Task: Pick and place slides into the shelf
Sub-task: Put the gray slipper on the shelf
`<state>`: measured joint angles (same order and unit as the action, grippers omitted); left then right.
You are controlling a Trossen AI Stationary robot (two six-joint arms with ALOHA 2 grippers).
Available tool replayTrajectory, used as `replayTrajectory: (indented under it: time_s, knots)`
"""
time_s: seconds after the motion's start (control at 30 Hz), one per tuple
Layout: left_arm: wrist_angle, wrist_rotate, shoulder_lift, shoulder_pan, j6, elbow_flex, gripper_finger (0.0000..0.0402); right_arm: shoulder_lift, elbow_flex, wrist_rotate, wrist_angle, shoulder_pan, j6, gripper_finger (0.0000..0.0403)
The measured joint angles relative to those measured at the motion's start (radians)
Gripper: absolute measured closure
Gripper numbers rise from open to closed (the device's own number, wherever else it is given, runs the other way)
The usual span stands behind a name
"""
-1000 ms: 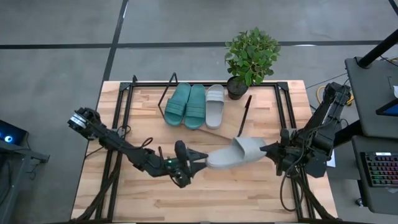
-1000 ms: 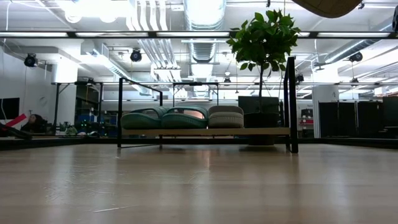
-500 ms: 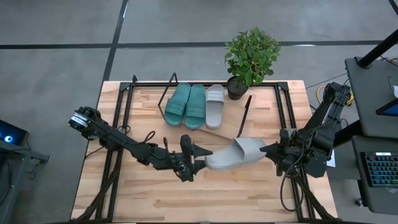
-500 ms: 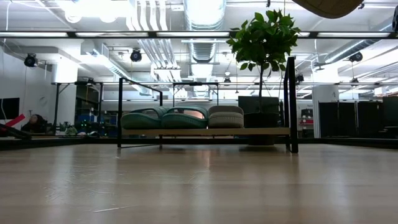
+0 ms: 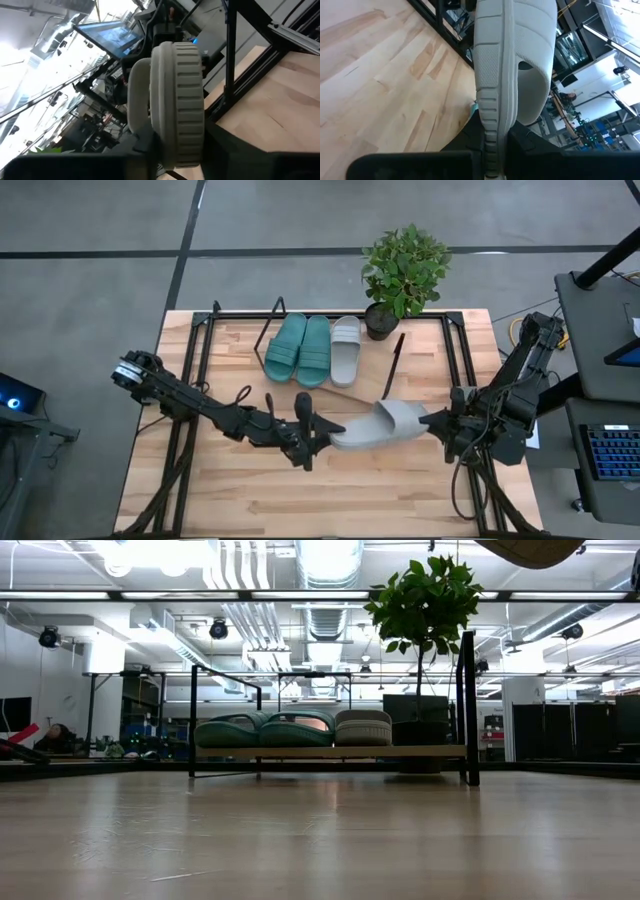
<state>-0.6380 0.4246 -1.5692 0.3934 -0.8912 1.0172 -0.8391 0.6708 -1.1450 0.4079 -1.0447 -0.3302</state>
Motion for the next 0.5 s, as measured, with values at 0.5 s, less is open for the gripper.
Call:
replayTrajectory:
  time_s: [0.5]
  knots:
    - [-0.016,0.059,-0.001,-0.002,-0.012,0.003,0.0367,0.0,0.009,-0.011,-0.001,0.0,0.053,0.0331]
